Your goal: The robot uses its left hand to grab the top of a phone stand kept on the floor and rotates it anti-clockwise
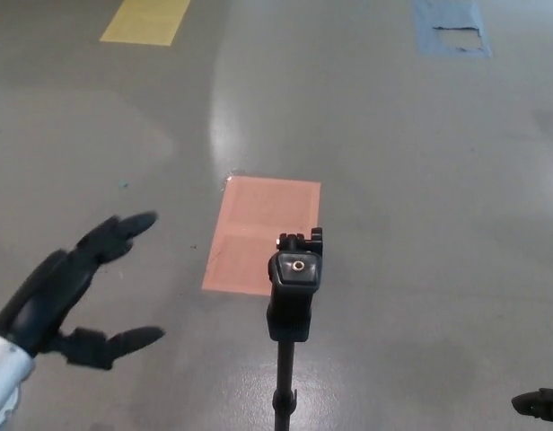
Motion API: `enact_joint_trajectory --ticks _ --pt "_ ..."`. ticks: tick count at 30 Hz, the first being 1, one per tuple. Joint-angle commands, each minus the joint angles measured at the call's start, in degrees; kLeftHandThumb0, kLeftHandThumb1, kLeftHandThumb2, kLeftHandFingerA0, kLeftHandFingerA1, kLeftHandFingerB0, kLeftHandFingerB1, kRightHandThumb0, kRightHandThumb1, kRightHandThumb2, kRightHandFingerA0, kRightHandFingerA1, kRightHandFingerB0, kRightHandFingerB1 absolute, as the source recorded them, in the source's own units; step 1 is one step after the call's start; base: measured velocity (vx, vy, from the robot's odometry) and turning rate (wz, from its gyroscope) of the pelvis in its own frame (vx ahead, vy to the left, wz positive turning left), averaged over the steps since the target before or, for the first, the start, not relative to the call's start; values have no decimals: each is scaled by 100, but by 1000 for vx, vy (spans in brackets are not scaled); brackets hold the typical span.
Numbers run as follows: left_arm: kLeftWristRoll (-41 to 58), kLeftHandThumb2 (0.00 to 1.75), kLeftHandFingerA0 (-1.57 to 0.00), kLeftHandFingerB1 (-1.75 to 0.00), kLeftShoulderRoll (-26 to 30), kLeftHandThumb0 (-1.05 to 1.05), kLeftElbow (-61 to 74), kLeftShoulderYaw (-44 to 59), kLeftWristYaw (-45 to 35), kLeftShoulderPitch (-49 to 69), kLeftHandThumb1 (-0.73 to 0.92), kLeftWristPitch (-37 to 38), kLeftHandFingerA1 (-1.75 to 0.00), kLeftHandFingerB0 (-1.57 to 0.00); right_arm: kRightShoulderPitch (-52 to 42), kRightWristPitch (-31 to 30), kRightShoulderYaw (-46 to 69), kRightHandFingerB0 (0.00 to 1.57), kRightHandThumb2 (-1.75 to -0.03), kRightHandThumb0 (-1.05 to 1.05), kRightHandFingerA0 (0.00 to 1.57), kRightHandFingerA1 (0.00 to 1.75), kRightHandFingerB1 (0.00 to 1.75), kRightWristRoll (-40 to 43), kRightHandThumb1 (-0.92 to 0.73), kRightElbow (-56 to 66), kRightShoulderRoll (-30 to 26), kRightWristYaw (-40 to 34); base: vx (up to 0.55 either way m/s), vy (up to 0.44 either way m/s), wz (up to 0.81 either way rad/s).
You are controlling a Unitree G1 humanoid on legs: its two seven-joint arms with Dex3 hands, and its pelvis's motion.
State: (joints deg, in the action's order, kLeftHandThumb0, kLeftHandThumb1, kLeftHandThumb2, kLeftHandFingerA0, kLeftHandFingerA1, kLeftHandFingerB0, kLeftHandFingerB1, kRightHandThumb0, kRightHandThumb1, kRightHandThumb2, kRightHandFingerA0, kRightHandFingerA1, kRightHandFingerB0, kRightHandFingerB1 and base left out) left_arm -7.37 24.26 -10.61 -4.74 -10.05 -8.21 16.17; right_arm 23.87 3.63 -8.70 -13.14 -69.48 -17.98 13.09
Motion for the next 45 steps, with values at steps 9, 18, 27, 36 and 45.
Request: enact_joint_trajectory --ticks 9,18,27,36,45 --pt "273 75 -3 -24 221 -51 4058 -665 -1129 -651 33 -629 -30 0 187 153 -42 8 -81 -48 39 49 34 -73 -70 -81 -217 287 0 0 0" --pt "-9 75 -1 -22 131 -52 4278 -894 -1164 -839 33 -829 -23 0 185 199 -32 8 -82 -49 35 49 33 -45 -70 -66 -247 412 0 0 0" --pt "-79 65 -6 -18 -11 -64 4298 -1134 -1268 -1031 32 -1187 -25 -4 227 191 -121 8 -82 -50 38 49 34 -124 -70 -111 -265 402 0 0 0" --pt "-329 78 0 -22 -184 -57 3881 -1310 -1224 -1199 35 -1105 -28 0 260 149 -33 8 -81 -47 36 49 34 -7 -69 -127 -268 537 0 0 0" --pt "-670 66 -1 -23 -310 -30 3392 -1299 -1140 -1503 29 -1074 -19 0 314 88 -30 8 -79 -47 36 47 34 -60 -71 -150 -231 462 0 0 0"
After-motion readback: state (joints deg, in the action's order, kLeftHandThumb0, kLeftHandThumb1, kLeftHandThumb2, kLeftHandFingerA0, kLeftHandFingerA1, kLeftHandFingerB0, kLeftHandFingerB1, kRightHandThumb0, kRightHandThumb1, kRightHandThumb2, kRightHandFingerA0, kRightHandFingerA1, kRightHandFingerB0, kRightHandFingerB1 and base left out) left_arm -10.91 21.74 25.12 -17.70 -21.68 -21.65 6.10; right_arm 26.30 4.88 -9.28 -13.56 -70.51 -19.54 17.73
